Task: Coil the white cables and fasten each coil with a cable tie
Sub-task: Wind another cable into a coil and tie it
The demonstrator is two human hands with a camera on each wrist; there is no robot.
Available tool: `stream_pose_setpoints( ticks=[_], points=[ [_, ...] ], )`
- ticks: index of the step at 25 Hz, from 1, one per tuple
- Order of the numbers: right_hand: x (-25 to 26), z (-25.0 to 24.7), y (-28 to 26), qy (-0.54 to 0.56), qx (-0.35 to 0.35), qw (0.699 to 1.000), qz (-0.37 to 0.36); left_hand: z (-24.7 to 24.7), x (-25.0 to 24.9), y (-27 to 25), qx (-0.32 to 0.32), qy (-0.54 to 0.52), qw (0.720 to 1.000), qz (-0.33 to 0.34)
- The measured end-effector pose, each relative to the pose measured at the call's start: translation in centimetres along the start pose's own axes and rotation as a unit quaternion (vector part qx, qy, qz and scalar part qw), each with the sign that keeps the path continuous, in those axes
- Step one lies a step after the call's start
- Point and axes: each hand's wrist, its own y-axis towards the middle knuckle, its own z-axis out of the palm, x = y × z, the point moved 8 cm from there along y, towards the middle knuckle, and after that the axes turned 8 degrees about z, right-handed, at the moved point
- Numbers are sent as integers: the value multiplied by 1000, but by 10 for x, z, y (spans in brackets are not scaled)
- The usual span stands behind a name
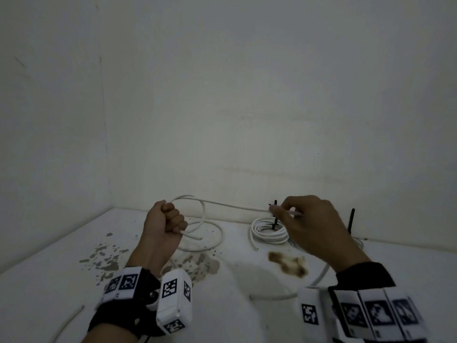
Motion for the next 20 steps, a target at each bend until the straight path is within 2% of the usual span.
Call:
stream_pose_setpoints(
  ticks=[3,4,6,10,13,16,18,20],
  points=[
    [24,50,-13,-16,146,989,-32,10,-3,-1,24,-107,994,12],
    [27,64,-17,-43,175,983,-41,11,-6,0,24,-123,992,21],
    [32,80,-24,-82,211,972,-55,13,-10,0,22,-144,989,36],
    [60,93,-43,-42,279,955,-93,23,-1,-5,17,-160,986,29],
    [84,89,-48,-25,240,962,-130,37,15,-13,22,-104,994,7],
    [92,77,-45,2,183,971,-151,57,30,-31,35,44,998,-25],
    [94,71,-42,41,164,972,-161,64,44,-43,49,162,984,-54],
    [89,65,-35,75,135,976,-157,66,57,-53,93,255,958,-88]
  ],
)
